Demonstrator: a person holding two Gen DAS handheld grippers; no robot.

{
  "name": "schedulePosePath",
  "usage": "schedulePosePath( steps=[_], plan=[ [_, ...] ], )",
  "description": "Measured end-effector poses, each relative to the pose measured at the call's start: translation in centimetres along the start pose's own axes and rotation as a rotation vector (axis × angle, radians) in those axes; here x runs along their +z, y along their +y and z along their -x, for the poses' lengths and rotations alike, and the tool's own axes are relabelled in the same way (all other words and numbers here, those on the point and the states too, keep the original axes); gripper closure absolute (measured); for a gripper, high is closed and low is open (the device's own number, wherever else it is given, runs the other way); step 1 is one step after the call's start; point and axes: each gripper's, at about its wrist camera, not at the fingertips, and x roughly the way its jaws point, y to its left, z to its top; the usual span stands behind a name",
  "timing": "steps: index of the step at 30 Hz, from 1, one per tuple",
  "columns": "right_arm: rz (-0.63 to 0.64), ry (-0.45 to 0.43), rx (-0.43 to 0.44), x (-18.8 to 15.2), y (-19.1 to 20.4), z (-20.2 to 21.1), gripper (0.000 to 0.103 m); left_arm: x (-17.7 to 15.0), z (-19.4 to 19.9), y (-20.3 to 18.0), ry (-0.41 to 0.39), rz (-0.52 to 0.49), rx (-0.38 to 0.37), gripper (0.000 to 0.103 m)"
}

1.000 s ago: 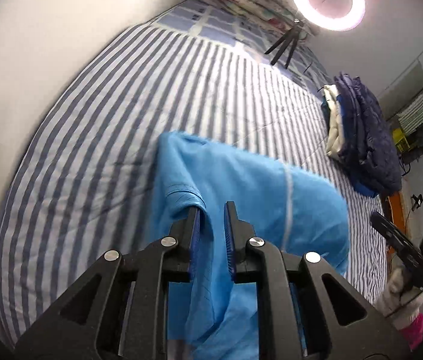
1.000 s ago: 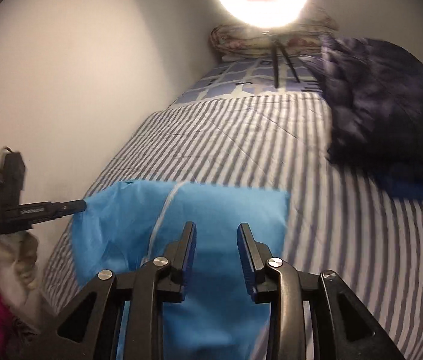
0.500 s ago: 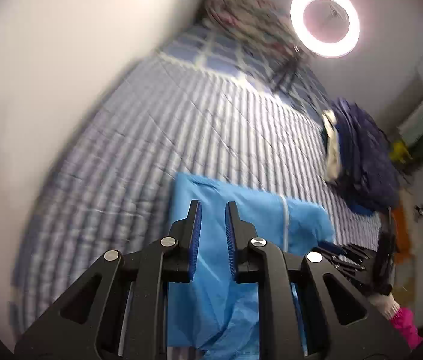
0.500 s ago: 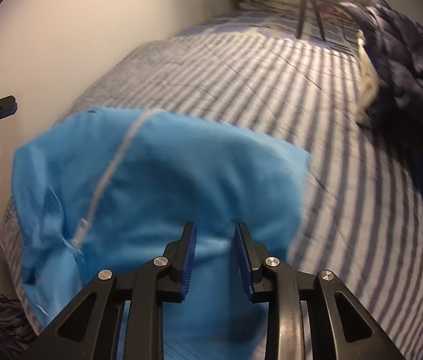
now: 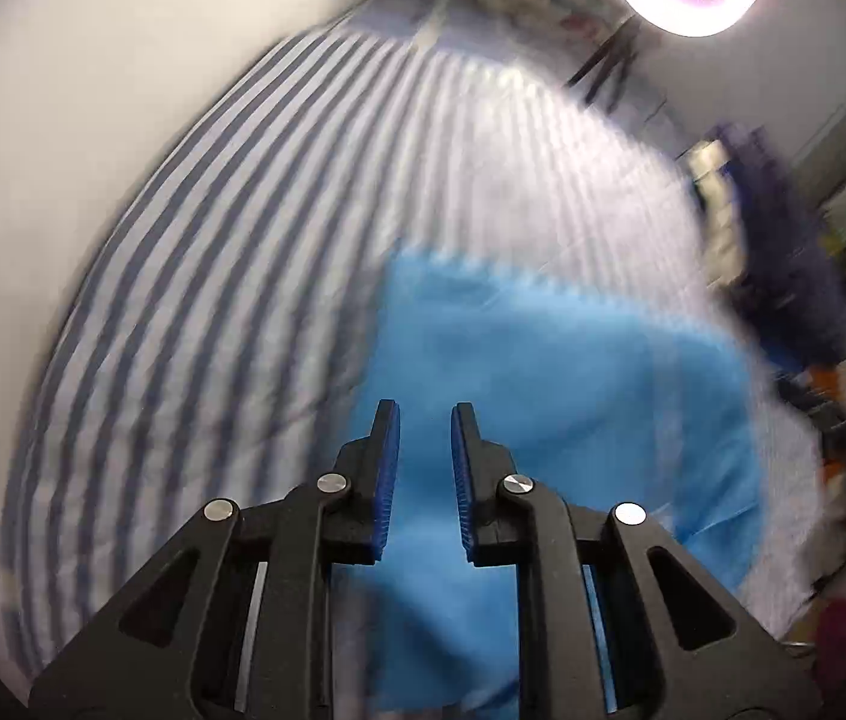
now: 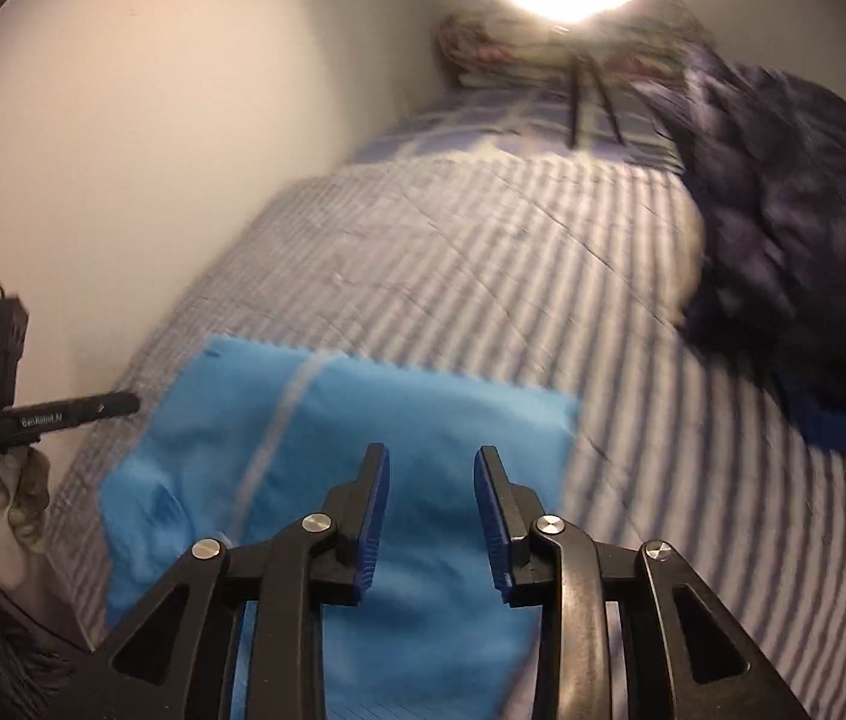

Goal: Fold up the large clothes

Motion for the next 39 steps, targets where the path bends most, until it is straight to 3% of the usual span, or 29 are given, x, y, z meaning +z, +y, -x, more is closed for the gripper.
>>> schedulePosePath(
  steps=[3,5,8,11,12,14,18,22,25,27,30,34,39],
  plan=[
    [0.037,0.009,0.032,1.6,2.1,-2.1,0.072,1.8,-0.8,-2.5,-0.021,-0.03,-0.094,0.088],
    [0.041,0.04,0.052,1.8,2.8,-3.6,0.072,2.6,-2.5,-4.1,-0.002,-0.05,-0.112,0.088],
    [0.057,0.124,0.051,1.6,3.0,-7.2,0.072,2.8,-6.0,-5.3,0.045,-0.082,-0.094,0.088],
    [0.023,0.207,0.009,0.1,1.5,-9.7,0.073,1.7,-10.4,-4.2,0.155,-0.06,-0.053,0.088],
    [-0.01,0.211,0.028,-0.3,0.8,-9.9,0.075,1.5,-10.7,-3.7,0.154,-0.05,-0.069,0.088],
    [-0.055,0.19,0.038,-0.4,0.2,-8.7,0.075,1.6,-10.5,-3.0,0.153,-0.015,-0.103,0.089],
    [-0.04,0.146,0.06,-1.2,0.8,-4.3,0.073,2.1,-6.9,-3.0,0.106,-0.02,-0.062,0.088],
    [-0.013,0.112,0.117,-4.3,1.6,1.1,0.073,0.9,-2.0,-3.1,0.063,-0.045,-0.111,0.088],
    [0.0,0.132,0.123,-7.4,2.0,2.7,0.073,-1.4,0.6,-2.6,0.069,-0.054,-0.143,0.088],
    [0.001,0.197,0.089,-9.8,1.8,2.2,0.073,-3.3,1.2,-2.4,0.089,-0.075,-0.136,0.086],
    [-0.021,0.288,0.017,-13.4,0.8,0.8,0.073,-6.1,-0.1,-1.5,0.153,-0.075,-0.06,0.084],
    [-0.147,0.278,0.065,-15.2,-1.0,2.2,0.073,-8.6,-1.6,0.5,0.201,-0.056,0.031,0.084],
    [-0.16,0.248,0.054,-15.9,-1.8,5.3,0.068,-9.9,0.4,1.8,0.195,0.005,-0.009,0.082]
  ],
)
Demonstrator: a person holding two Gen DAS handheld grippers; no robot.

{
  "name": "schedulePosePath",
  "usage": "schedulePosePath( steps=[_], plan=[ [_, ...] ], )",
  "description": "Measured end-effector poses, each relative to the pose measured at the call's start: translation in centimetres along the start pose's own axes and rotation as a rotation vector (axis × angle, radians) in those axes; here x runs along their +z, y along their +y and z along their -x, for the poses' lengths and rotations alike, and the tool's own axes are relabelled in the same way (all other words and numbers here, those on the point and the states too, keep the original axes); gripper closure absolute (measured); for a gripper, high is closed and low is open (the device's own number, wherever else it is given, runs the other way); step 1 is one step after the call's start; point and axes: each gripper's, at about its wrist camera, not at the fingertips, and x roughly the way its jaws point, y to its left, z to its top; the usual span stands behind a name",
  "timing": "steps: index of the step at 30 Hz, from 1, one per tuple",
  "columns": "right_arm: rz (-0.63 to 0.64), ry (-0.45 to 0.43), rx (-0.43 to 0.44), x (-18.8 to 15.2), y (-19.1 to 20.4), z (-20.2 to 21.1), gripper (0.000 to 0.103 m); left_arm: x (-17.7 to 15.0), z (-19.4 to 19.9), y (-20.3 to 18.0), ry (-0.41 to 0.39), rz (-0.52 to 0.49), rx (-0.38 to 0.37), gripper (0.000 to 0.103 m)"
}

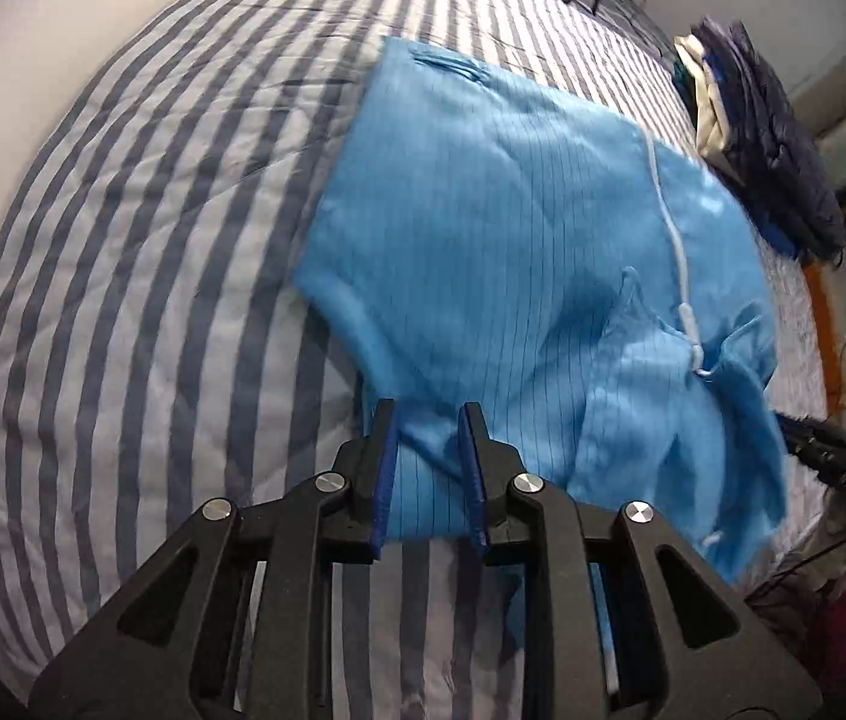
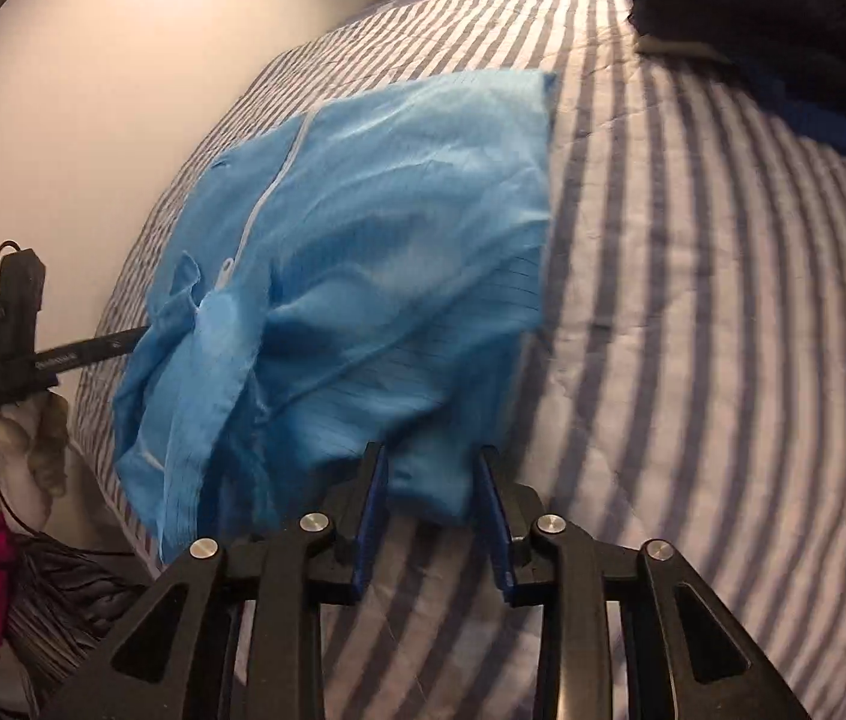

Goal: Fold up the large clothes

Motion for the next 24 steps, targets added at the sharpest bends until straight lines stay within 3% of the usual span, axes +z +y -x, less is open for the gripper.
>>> schedulePosePath(
  steps=[2,3,4,6,7,9,11,17,19,24],
  plan=[
    [-0.003,-0.066,0.014,-0.2,-0.1,1.8,0.068,0.2,1.5,0.7,-0.026,0.033,-0.037,0.082],
    [-0.003,-0.106,0.007,-0.3,0.0,2.7,0.063,0.6,2.0,1.3,-0.042,0.043,-0.052,0.078],
    [-0.004,-0.165,-0.007,-0.2,-0.1,3.9,0.054,1.1,2.9,1.9,-0.074,0.073,-0.077,0.065],
    [-0.016,-0.256,-0.029,0.7,-0.6,4.8,0.04,1.8,3.8,3.2,-0.108,0.134,-0.11,0.048],
    [-0.025,-0.287,-0.04,1.0,-0.6,5.0,0.028,2.4,4.1,4.2,-0.122,0.189,-0.14,0.048],
    [-0.056,-0.301,-0.039,1.8,-1.1,4.8,0.022,3.3,3.9,5.7,-0.118,0.271,-0.201,0.048],
    [-0.075,-0.263,-0.015,2.9,-1.6,3.7,0.023,4.1,3.2,7.1,-0.102,0.338,-0.262,0.048],
    [-0.207,-0.157,0.086,5.4,-4.5,-0.1,0.025,4.9,0.0,8.8,-0.021,0.418,-0.333,0.048],
    [-0.287,-0.153,0.152,6.0,-6.6,-1.7,0.03,5.4,-0.5,9.3,-0.001,0.419,-0.349,0.048],
    [-0.372,-0.164,0.309,5.9,-9.2,-3.8,0.03,7.1,-2.6,9.7,0.05,0.411,-0.406,0.048]
  ],
)
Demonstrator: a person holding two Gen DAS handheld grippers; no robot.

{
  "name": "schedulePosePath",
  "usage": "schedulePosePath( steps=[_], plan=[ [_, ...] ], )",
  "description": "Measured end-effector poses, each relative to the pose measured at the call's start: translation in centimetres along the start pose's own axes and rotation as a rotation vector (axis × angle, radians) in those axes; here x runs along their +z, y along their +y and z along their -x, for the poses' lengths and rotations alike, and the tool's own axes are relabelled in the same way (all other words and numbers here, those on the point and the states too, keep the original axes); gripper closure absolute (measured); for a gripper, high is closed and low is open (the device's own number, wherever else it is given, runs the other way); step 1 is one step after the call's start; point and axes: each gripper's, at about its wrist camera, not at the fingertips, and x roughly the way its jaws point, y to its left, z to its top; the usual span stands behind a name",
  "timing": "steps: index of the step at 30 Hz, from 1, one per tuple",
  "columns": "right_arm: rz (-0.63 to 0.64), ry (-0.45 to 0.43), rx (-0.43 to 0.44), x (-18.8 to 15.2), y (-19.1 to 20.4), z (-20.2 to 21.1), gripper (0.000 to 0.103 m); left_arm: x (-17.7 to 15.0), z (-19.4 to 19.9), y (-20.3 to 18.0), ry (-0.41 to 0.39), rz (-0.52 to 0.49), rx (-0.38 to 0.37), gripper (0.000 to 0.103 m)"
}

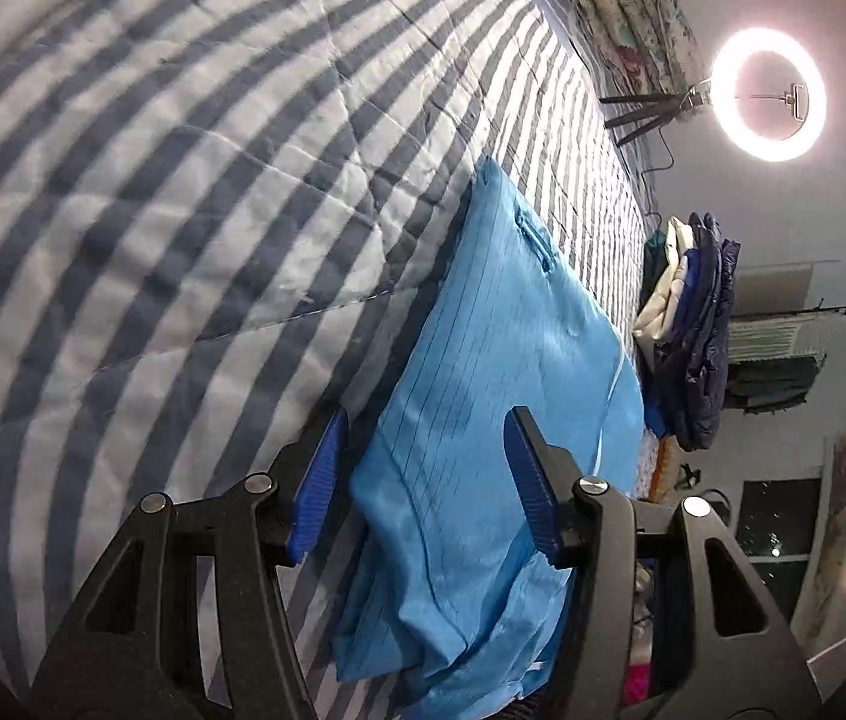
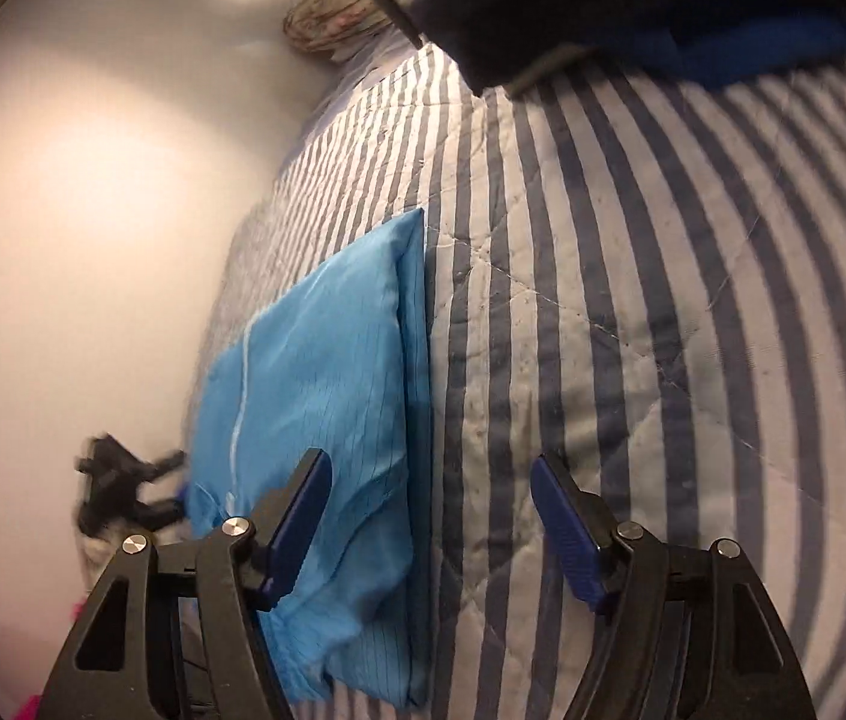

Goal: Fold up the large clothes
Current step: 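Grasp the folded coat's edge with the left tool while the right tool grasps it, then lift the folded coat with both tools and carry it toward the navy pile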

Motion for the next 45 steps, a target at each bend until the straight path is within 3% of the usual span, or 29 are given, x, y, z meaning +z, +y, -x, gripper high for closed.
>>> schedulePosePath(
  steps=[3,13,17,19,21,24,28,33,38,45],
  plan=[
    [0.004,0.01,0.065,0.5,-0.1,-1.1,0.03,0.5,-1.5,-0.2,0.03,-0.002,-0.024,0.048],
    [-0.025,0.037,0.191,1.6,1.0,-5.1,0.052,1.3,-3.5,-2.3,0.042,-0.051,-0.032,0.051],
    [-0.004,0.057,0.156,1.3,2.9,-6.5,0.058,1.3,-4.4,-3.2,0.026,-0.071,0.003,0.064],
    [0.0,0.074,0.107,1.1,3.6,-7.0,0.076,1.2,-4.6,-3.5,0.015,-0.074,0.021,0.078],
    [0.02,0.07,0.073,0.6,4.5,-6.7,0.084,0.8,-4.7,-4.3,-0.004,-0.101,0.053,0.085],
    [0.074,0.053,0.032,0.6,6.3,-6.6,0.093,-0.2,-4.5,-7.0,-0.043,-0.22,0.134,0.096],
    [0.175,0.03,-0.042,0.4,9.9,-5.7,0.097,-1.6,-3.6,-10.0,-0.099,-0.313,0.181,0.098],
    [0.28,-0.006,-0.089,0.0,13.7,-4.5,0.099,-2.9,-2.8,-12.6,-0.136,-0.373,0.179,0.098],
    [0.333,-0.046,-0.122,0.2,16.0,-3.0,0.099,-3.7,-2.1,-14.6,-0.154,-0.412,0.163,0.098],
    [0.431,-0.085,-0.266,0.3,17.7,-0.3,0.099,-4.6,-2.0,-18.1,-0.176,-0.488,0.143,0.099]
  ],
)
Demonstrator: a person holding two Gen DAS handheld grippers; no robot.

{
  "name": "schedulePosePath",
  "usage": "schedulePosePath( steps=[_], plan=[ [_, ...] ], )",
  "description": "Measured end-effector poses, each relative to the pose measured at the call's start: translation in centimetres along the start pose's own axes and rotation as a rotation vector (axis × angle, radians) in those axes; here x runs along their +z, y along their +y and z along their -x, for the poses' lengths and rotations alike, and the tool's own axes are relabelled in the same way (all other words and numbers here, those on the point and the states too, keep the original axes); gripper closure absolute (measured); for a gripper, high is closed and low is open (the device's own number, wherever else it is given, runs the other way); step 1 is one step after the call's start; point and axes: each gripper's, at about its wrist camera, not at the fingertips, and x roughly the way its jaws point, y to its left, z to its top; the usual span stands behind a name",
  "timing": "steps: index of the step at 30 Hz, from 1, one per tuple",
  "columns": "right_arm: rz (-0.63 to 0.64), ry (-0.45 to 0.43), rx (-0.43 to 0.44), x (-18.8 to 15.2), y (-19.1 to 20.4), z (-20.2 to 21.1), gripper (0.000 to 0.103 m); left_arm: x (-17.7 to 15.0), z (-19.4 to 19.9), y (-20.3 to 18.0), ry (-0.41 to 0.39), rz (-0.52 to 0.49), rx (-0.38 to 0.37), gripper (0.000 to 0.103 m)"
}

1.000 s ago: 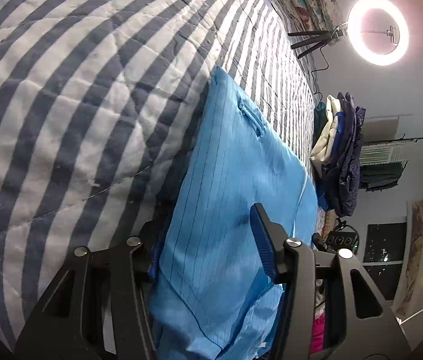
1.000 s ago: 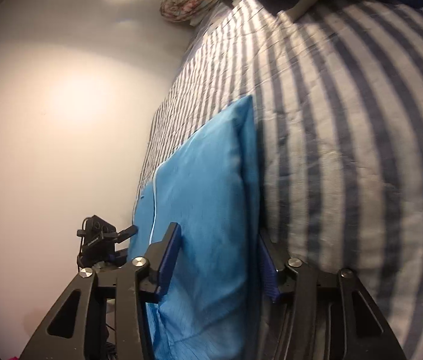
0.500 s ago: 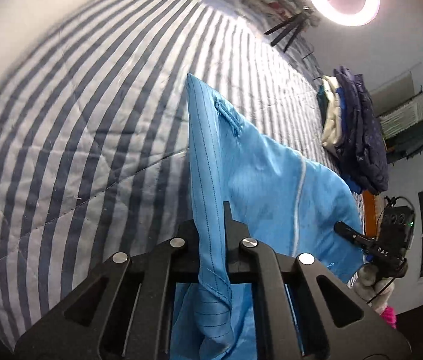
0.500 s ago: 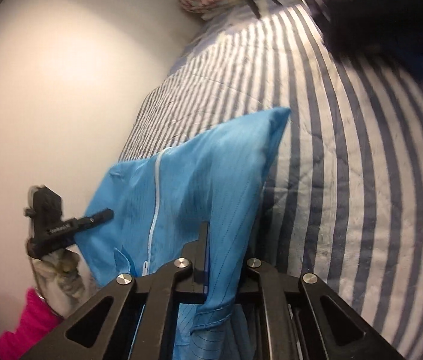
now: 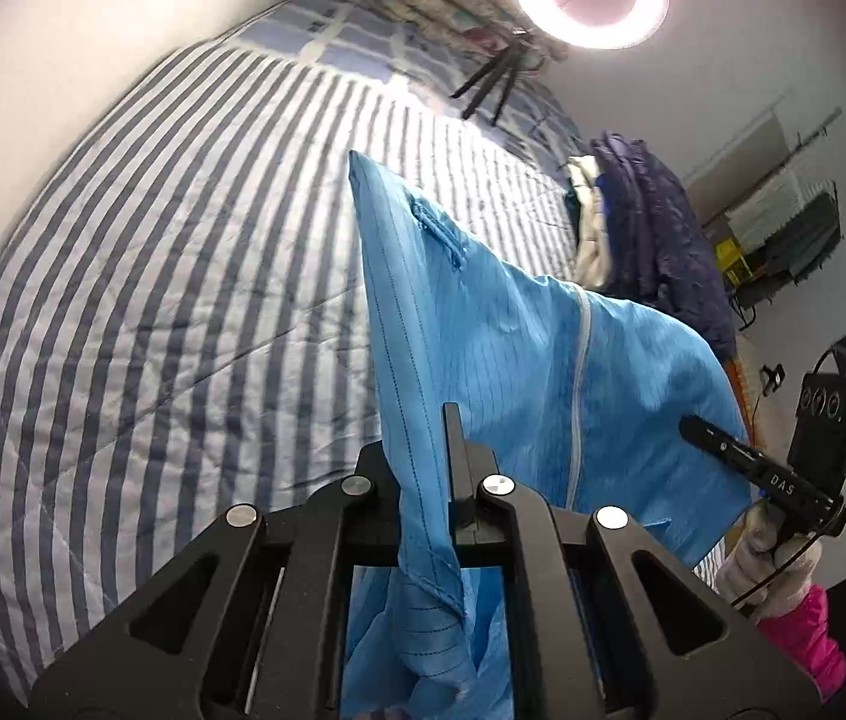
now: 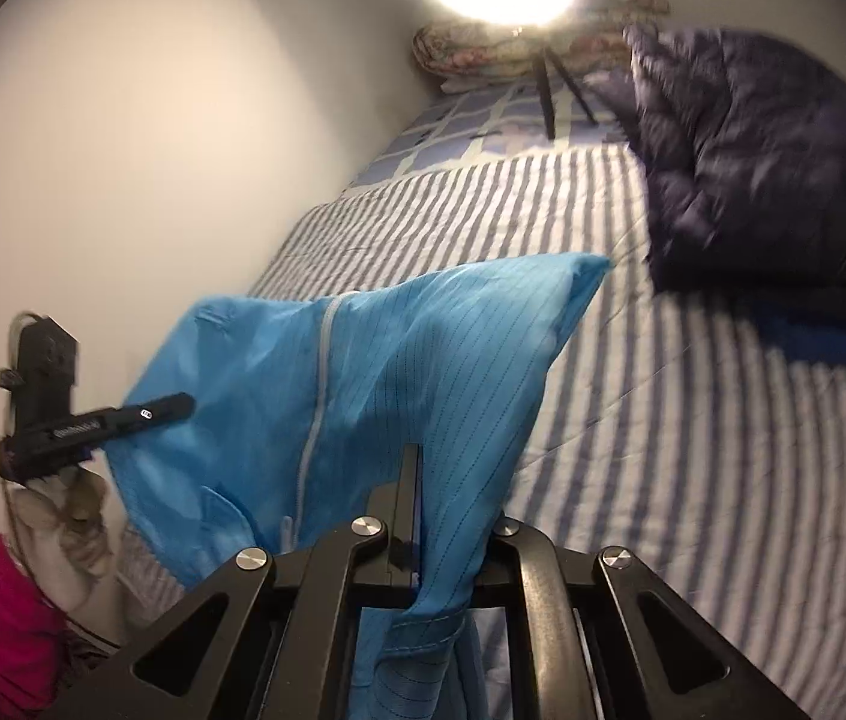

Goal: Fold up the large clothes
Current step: 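Lift the folded coat with both tools and carry it toward the navy pile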

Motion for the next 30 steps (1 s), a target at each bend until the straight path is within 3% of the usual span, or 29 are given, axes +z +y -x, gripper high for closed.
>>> schedulePosePath(
  steps=[4,18,30],
  plan=[
    [0.064,-0.022,-0.1,1.3,-0.2,2.3,0.099,1.0,-0.3,-2.0,-0.017,-0.027,-0.027,0.098],
    [0.173,-0.099,-0.286,6.6,-2.3,6.1,0.099,6.4,-2.5,-8.9,-0.068,-0.143,-0.085,0.099],
    [0.194,-0.179,-0.379,11.2,-6.4,9.8,0.099,11.0,-5.6,-15.8,-0.104,-0.233,-0.13,0.099]
  ],
)
